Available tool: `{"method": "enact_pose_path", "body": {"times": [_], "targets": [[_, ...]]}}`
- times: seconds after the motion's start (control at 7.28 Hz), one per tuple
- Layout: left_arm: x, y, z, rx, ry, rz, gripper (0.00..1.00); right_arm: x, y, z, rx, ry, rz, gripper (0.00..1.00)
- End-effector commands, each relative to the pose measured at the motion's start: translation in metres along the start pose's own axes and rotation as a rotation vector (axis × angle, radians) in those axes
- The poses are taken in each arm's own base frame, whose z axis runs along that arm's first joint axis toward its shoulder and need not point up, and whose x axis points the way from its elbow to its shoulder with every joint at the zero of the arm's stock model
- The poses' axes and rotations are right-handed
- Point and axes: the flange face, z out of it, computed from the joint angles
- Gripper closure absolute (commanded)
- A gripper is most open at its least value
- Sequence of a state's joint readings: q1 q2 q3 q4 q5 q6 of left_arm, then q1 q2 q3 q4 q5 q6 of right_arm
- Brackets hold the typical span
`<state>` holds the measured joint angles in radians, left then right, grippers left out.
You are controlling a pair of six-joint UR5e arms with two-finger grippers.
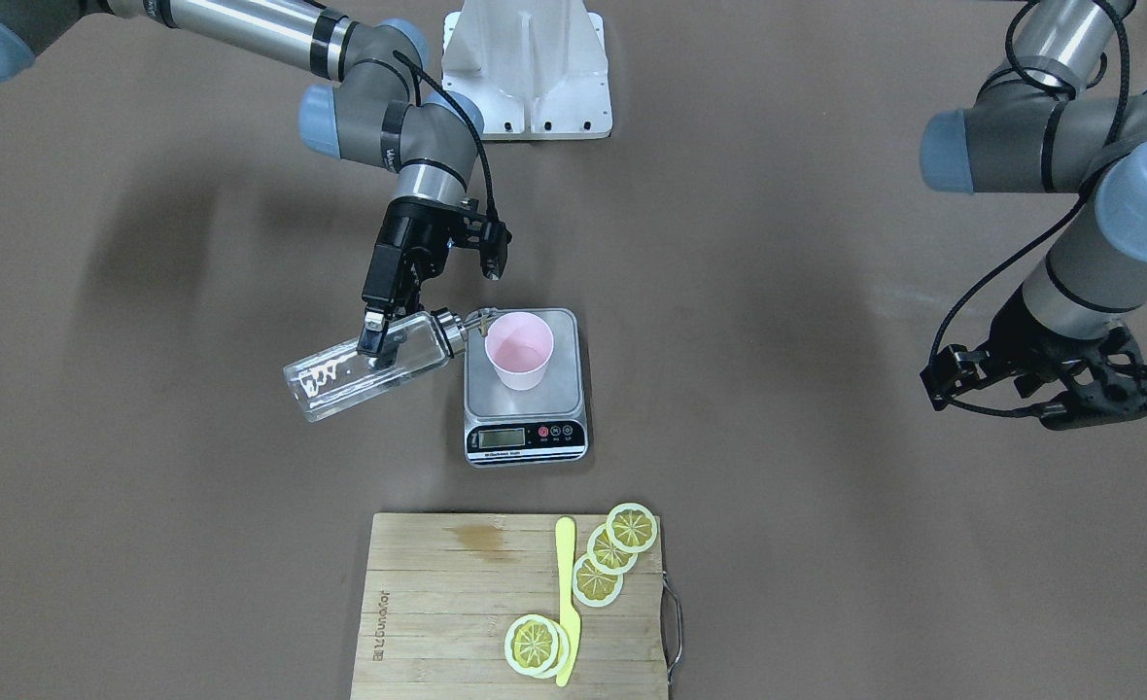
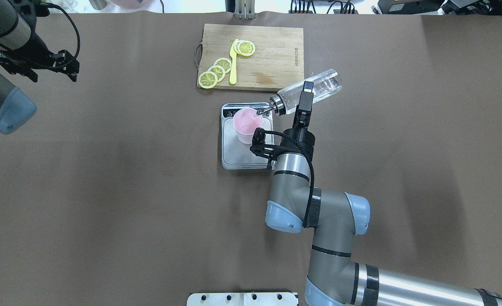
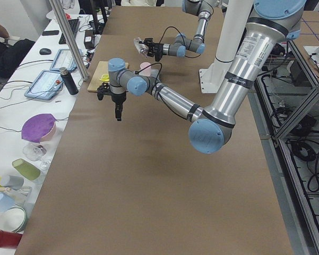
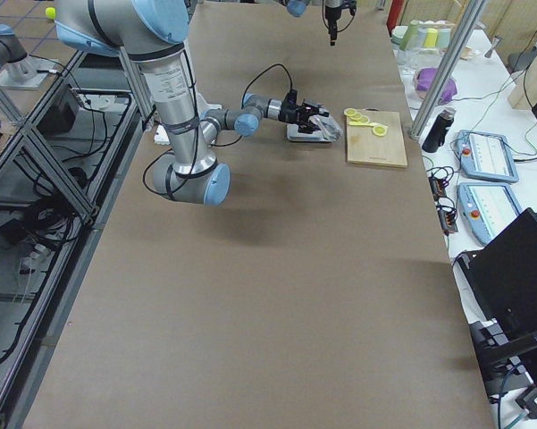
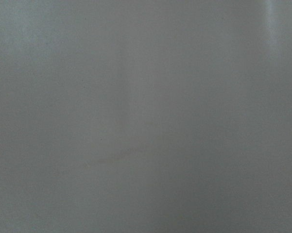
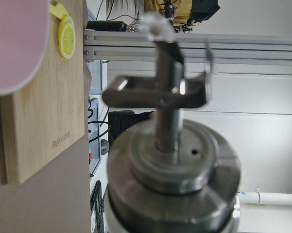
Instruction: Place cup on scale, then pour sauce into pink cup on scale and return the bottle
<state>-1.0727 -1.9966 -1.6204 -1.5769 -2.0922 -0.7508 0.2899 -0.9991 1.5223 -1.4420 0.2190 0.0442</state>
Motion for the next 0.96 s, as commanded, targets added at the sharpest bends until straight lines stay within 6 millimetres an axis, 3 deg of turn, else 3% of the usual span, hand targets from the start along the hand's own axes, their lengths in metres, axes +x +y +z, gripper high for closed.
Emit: {"method": "enact_pose_path", "body": {"times": [0.0,0.27,0.55,0.82], "targets": [[-0.006,-0.004,0.005,-0.007,-0.01,-0.001,0.02,-0.001,0.001,-0.003,0.005,0.025,-0.024,1.0],[-0.009,-0.005,0.004,-0.005,-0.011,-0.006,0.02,0.005,-0.001,-0.005,0.01,0.023,0.012,1.0],[-0.008,-0.006,0.004,-0.005,-0.011,-0.006,0.02,0.02,-0.004,-0.006,0.043,-0.082,0.176,1.0],[-0.007,-0.006,0.003,-0.003,-0.009,-0.006,0.02,0.032,-0.001,0.01,0.057,-0.157,0.286,1.0]]}}
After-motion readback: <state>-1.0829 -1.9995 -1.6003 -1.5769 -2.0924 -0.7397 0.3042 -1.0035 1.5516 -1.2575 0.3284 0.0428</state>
